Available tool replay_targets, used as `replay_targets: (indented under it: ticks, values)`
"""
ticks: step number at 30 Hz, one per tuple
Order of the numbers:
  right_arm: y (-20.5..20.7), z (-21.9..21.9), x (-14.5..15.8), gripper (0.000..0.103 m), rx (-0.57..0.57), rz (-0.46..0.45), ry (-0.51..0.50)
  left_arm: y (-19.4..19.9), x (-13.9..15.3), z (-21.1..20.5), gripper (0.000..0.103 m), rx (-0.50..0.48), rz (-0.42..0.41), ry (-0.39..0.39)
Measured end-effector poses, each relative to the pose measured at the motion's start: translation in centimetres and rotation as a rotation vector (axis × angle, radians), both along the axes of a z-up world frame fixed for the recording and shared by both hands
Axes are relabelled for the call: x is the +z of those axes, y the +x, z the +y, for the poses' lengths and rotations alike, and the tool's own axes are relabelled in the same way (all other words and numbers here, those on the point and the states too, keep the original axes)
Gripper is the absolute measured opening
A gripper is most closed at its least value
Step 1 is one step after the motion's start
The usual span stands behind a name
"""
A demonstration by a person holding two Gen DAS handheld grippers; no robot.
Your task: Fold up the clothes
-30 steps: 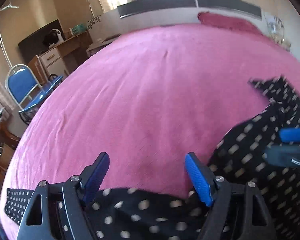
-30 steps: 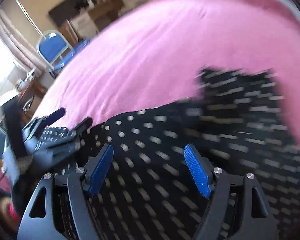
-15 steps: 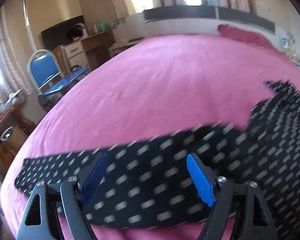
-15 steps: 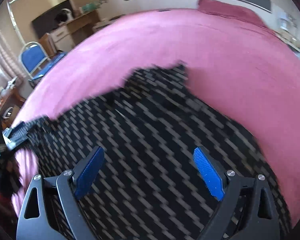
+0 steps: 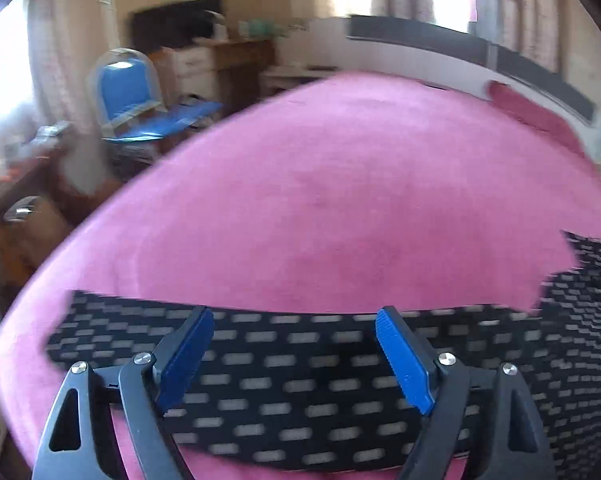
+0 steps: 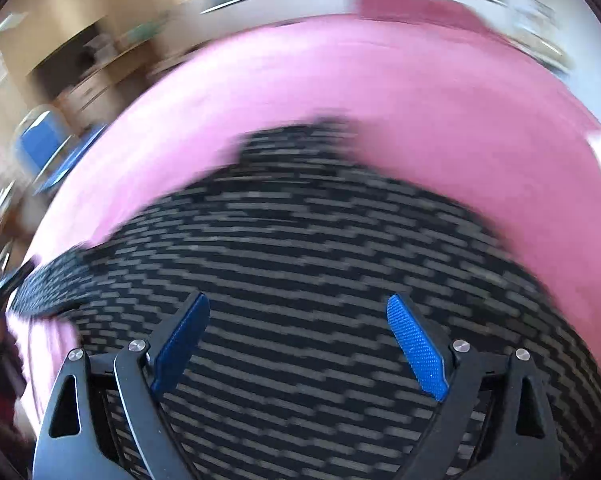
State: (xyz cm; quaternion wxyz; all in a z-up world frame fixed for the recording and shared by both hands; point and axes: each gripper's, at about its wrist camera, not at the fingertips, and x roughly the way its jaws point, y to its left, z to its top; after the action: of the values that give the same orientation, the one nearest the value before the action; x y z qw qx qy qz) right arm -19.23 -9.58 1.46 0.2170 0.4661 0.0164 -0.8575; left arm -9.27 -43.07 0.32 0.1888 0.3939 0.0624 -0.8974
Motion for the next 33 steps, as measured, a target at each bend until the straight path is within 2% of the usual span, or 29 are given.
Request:
replay_targets:
  ticks: [2,4,6,9,11,12,13,15,18,20,22,25,27,29,31,33]
  values:
    - [-0.1,-4.7,-1.2,0.093,0.068,-0.009,0.024,-1.9,-0.1,2.9,0.085,-0.128,-0.004,-0.003]
    - [0.1,-8.7,-2.3,0.093,0.115,-0.004,0.059,-4.1,-0.4,4.4,0.085,-0.227,-0.03,-0.048]
    - [0.3,-10.9,-2.9,0.093,0.157,0.012,0.098,-5.7,-0.9,6.1,0.085,-0.306,-0.08,-0.116]
    - [0.0,-11.5,-4.4,0.093,0.165,-0.013,0.134,-8.1,-1.7,8.5,0.085,-0.424,-0.155,-0.22]
    - [-0.1,-10.4,-5.1,0.095,0.149,-0.037,0.102,-10.1,-2.6,8.8,0.087,-0.46,-0.206,-0.288]
    - [0.0,-10.2,-5.3,0.095,0.146,-0.036,0.1,-10.6,-2.6,8.7,0.086,-0.448,-0.199,-0.323]
    - [0.1,-10.2,-5.3,0.096,0.145,-0.026,0.107,-11.4,-2.4,8.3,0.085,-0.378,-0.185,-0.417]
    - [0.3,-10.3,-5.4,0.096,0.142,-0.01,0.114,-11.9,-0.7,6.2,0.079,-0.288,-0.13,-0.351]
    - [0.4,-10.1,-5.5,0.096,0.139,-0.01,0.102,-10.0,2.4,2.5,0.079,-0.249,-0.013,-0.135]
    - [0.3,-9.9,-5.5,0.097,0.142,-0.015,0.095,-9.1,2.7,0.9,0.079,-0.428,-0.034,0.084]
    - [0.3,-10.0,-5.5,0.098,0.143,-0.014,0.1,-8.6,2.1,1.6,0.08,-0.625,-0.112,0.171]
    - [0.6,-9.7,-5.5,0.098,0.12,-0.007,0.085,-9.0,1.4,3.8,0.081,-0.748,-0.184,0.048]
    - [0.6,-10.5,-5.9,0.098,0.119,-0.002,0.083,-9.9,0.8,4.3,0.081,-0.845,-0.228,0.009]
    - [0.7,-11.1,-6.3,0.098,0.121,0.004,0.081,-10.7,0.0,5.1,0.08,-0.953,-0.307,0.018]
    - [0.9,-11.0,-6.4,0.098,0.123,0.01,0.077,-9.4,-0.9,4.7,0.079,-1.003,-0.331,0.021]
    - [1.1,-11.0,-6.5,0.099,0.126,0.017,0.073,-9.8,-1.3,4.5,0.06,-1.031,-0.35,0.044]
